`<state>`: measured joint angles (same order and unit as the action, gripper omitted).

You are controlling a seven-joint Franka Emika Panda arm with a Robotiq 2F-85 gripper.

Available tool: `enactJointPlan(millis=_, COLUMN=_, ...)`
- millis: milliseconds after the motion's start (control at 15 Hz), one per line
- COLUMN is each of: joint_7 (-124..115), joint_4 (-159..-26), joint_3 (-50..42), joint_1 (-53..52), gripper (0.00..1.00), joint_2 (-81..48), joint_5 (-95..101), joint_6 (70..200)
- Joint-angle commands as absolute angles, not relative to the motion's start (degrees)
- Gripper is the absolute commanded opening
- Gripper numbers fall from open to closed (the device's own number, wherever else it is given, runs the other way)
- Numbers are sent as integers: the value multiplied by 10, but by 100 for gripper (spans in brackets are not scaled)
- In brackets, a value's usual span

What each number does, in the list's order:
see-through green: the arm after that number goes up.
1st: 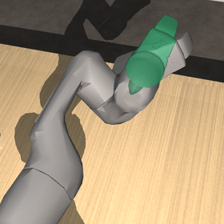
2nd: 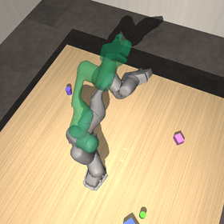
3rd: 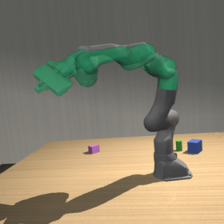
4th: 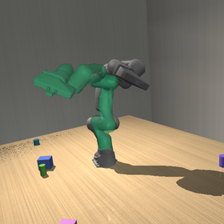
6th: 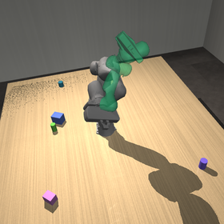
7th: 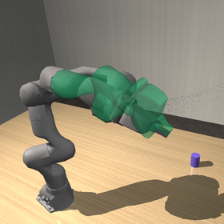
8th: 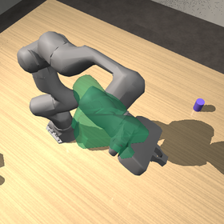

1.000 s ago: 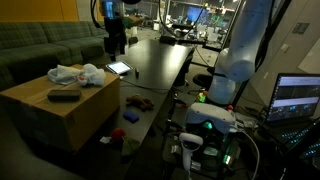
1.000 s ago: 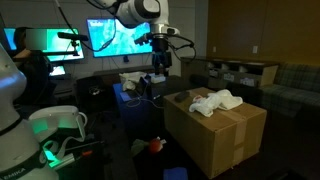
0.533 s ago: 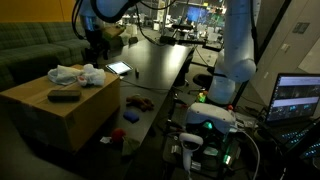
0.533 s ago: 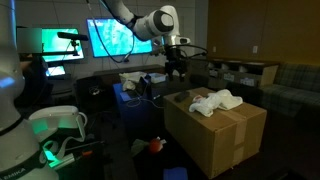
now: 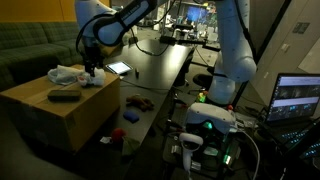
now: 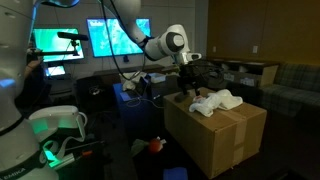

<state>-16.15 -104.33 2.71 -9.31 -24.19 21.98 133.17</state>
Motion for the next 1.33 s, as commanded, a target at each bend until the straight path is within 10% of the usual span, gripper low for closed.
enactJointPlan(millis=0, joint_7=-160, joint_4=-1026, joint_3=2, joint_1=-106, gripper=100, joint_2=-273, joint_5=236, joint_6=1386)
enactJointPlan(millis=867, joint_7=-131, joint_4=-1015, joint_3=-33, joint_1=-108, gripper=100, joint_2=-348, joint_5=220, joint_6=1452)
enactJointPlan(millis=1000, joint_7=-126, joint_4=-1015, joint_3=-32, joint_1=-109, gripper=73, joint_2=-347, joint_5=219, joint_6=1449)
enactJointPlan(millis=1267, joint_7=-123, joint_4=-1026, joint_3=-35, joint_1=-115, gripper=53, joint_2=-329, joint_5=227, joint_6=1445)
